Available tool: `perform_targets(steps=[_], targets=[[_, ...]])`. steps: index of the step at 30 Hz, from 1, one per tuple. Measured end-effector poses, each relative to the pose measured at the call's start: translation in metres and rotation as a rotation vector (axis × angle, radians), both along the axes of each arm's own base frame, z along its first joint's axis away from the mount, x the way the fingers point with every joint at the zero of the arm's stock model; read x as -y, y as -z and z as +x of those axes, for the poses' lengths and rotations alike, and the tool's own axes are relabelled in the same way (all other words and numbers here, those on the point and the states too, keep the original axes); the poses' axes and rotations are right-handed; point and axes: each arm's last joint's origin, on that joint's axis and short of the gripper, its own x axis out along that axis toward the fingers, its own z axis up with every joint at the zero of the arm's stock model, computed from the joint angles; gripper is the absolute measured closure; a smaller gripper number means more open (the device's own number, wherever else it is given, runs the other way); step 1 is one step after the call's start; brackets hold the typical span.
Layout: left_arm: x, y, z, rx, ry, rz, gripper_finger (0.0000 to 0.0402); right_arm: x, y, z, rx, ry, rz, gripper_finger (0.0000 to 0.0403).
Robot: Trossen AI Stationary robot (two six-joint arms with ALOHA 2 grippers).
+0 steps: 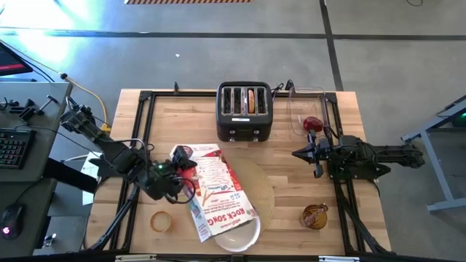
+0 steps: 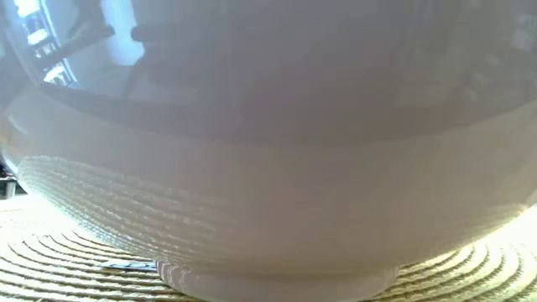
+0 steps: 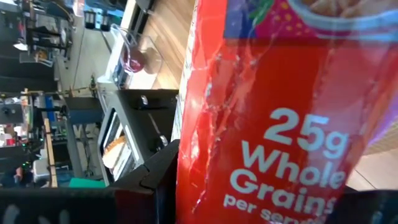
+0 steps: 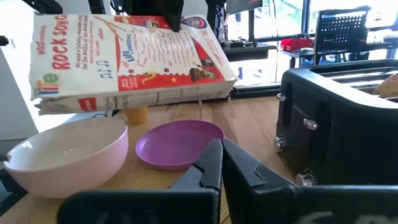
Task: Arrange a breakfast setting
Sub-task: Pour the cereal from the white cereal box into the white bowl
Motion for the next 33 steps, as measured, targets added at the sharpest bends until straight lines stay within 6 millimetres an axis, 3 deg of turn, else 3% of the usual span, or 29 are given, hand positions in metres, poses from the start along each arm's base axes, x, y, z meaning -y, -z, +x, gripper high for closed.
perform_targets(steps=[11, 33], targets=[[0.006, 0.004, -0.011, -0.058, 0.038, 0.033, 0.0241, 0.0, 0.0, 0.0, 0.0, -0.001, 0.0, 0.0403], [0.009, 0.002, -0.011, -0.059, 0.114, 0.146, 0.0241, 0.0, 0.0, 0.0, 0.0, -0.004, 0.0, 0.0403]])
